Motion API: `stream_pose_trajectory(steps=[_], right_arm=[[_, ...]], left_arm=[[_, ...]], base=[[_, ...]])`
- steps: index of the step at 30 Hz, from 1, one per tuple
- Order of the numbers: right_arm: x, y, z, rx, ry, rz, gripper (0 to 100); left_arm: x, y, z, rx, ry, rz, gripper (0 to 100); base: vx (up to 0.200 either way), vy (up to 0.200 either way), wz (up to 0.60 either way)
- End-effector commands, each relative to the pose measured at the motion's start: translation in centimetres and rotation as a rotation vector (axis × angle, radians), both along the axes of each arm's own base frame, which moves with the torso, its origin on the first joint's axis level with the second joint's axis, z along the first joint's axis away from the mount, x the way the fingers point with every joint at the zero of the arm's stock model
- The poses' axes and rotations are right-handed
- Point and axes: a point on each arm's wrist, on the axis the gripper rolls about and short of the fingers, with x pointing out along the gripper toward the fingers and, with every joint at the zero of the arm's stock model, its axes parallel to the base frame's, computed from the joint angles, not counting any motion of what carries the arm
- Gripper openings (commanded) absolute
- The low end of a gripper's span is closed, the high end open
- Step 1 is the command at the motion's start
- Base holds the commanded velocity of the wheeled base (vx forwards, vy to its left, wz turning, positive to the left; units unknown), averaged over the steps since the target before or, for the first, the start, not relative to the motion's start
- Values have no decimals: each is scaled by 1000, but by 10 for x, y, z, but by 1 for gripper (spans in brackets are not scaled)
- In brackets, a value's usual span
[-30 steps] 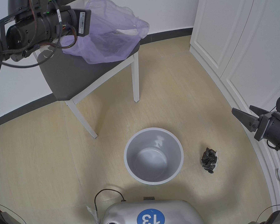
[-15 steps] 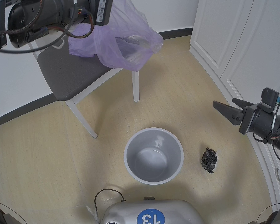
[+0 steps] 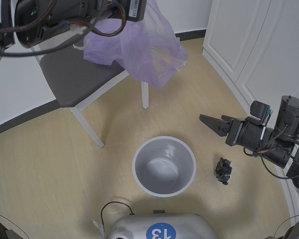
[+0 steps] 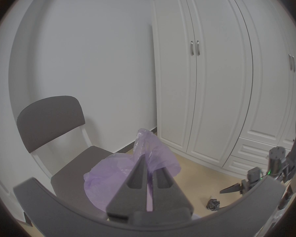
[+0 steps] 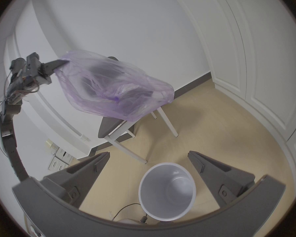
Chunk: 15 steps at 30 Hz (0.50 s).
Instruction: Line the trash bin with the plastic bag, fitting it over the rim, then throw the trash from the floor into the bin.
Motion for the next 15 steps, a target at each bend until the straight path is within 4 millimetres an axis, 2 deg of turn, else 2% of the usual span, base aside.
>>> stream_pose_trajectory(steps=[1,7,15], right_arm=[[22,12,-22,3,84,-16,100],[38,10,-13,155,133,-53,100],[54,-9,-9,182,112,-125,100]], left_arm=[[-9,-9,0,-1,0,-32,0],[-17,-13,1,-7,-3,-58,0],[-26,-15,3,-13,-5,-77,0]], base=[[0,0,0],[0,0,0],[0,0,0]])
